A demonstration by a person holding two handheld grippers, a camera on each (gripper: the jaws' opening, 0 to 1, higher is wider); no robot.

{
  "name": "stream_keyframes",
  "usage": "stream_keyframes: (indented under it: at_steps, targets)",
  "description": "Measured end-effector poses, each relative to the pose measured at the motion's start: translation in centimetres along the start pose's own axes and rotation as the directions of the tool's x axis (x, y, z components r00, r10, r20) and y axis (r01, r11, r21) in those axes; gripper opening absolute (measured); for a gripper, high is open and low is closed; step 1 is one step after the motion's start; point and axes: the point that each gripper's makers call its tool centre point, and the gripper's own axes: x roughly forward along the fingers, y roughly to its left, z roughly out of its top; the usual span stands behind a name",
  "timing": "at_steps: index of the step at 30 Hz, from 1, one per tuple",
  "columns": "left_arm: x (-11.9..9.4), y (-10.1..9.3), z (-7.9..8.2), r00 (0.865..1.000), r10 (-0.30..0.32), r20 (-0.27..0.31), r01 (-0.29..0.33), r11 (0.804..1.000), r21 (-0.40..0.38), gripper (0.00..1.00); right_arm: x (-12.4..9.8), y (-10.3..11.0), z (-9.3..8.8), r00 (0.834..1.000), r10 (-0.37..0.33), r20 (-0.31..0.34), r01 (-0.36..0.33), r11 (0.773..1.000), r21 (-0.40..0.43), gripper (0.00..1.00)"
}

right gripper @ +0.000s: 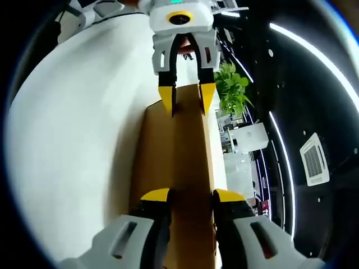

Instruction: Operate the shoe box by opening the lid, removing the specified soft item, and placing it in the target area until the item is outside and the box remains undamaged.

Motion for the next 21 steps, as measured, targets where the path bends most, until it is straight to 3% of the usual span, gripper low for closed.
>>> stream_keyframes:
  at_steps: [8,21]
  targets:
    - [0.3,0.7,-0.4,0.999,0.030,-0.026,-0.030,0.999,0.026,0.34,-0.2,-0.8,0.2,1.000,-0.003,-0.009,0.003,1.000,0.022,0.28]
    - [0.2,1.7,-0.3,0.999,0.031,-0.034,-0.031,0.999,-0.007,0.29,0.7,-1.1,0.8,0.999,-0.040,-0.007,0.040,0.999,-0.007,0.29]
